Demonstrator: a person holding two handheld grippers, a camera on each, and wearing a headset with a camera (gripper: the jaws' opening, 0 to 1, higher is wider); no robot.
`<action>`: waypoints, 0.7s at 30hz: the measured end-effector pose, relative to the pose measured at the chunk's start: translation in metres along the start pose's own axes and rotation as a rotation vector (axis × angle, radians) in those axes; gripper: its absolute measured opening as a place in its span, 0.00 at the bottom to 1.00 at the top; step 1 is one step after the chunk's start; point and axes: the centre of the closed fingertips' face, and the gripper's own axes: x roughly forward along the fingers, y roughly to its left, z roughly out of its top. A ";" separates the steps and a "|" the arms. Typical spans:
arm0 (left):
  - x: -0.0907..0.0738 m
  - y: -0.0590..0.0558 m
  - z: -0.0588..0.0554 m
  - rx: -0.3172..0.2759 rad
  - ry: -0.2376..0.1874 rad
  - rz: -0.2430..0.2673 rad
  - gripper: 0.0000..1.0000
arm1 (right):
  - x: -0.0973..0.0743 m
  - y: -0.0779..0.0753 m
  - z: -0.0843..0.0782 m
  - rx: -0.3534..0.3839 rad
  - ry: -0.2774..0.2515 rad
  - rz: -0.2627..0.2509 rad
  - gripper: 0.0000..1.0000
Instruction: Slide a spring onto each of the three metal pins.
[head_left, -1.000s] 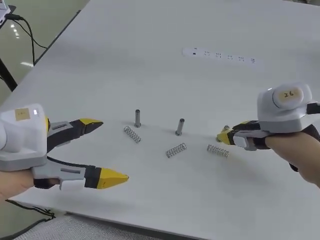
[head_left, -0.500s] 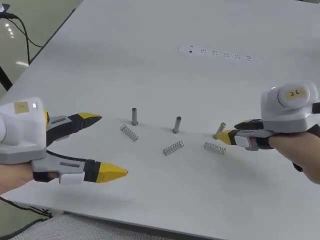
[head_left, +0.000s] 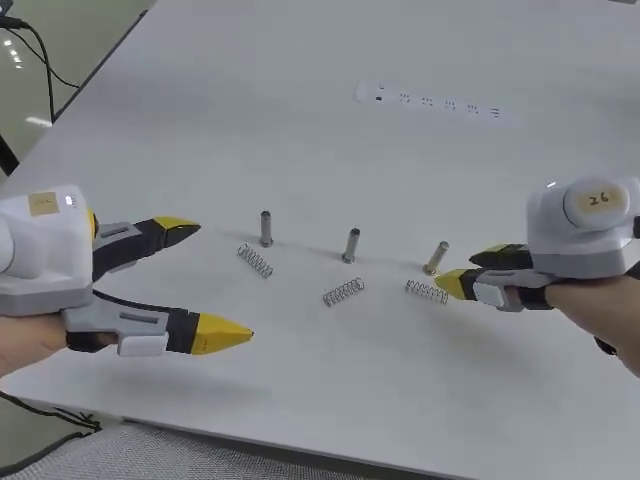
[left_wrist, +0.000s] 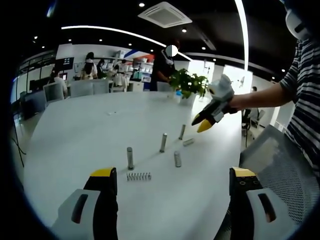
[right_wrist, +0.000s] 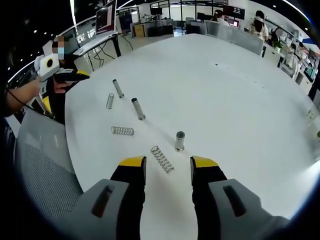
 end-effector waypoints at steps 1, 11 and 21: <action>0.000 0.000 0.000 0.001 0.000 0.000 0.92 | 0.000 0.001 -0.001 -0.005 0.004 0.003 0.37; 0.002 -0.004 0.002 0.002 -0.007 -0.005 0.92 | 0.000 0.006 -0.007 -0.096 0.046 0.032 0.36; 0.000 -0.003 -0.002 0.008 0.004 0.000 0.92 | 0.004 0.016 -0.005 -0.254 0.106 0.083 0.31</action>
